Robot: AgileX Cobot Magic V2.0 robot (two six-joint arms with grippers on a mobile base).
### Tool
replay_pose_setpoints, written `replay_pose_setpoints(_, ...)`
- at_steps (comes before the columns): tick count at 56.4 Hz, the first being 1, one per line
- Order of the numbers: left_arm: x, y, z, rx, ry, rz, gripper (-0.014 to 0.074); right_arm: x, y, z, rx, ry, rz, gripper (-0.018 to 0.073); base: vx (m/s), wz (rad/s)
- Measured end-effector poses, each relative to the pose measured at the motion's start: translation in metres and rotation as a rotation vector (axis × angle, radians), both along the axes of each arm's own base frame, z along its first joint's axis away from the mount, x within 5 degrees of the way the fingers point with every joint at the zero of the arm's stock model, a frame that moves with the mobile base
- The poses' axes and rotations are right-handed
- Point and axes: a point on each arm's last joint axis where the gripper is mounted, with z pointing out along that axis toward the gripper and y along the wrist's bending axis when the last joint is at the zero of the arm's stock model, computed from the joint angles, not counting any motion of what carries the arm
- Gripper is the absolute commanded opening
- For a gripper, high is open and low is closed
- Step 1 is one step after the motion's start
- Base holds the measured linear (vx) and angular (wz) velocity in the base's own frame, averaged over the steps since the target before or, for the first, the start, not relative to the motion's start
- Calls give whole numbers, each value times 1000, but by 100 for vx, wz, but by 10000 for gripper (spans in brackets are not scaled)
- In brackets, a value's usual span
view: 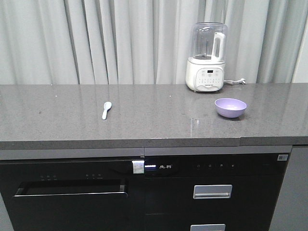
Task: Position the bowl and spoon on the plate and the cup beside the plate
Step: 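Drive the base toward the lavender bowl and white spoon on the counter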
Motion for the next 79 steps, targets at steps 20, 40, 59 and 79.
replay_pose_setpoints(20, 0, 0, 0, 0, 0, 0, 2, 0, 0, 0, 0, 0, 0, -8, 0, 0)
replay_pose_setpoints(40, 0, 0, 0, 0, 0, 0, 2, 0, 0, 0, 0, 0, 0, -8, 0, 0)
replay_pose_setpoints(59, 0, 0, 0, 0, 0, 0, 2, 0, 0, 0, 0, 0, 0, -8, 4, -14)
replay_pose_setpoints(79, 0, 0, 0, 0, 0, 0, 2, 0, 0, 0, 0, 0, 0, -8, 13, -41)
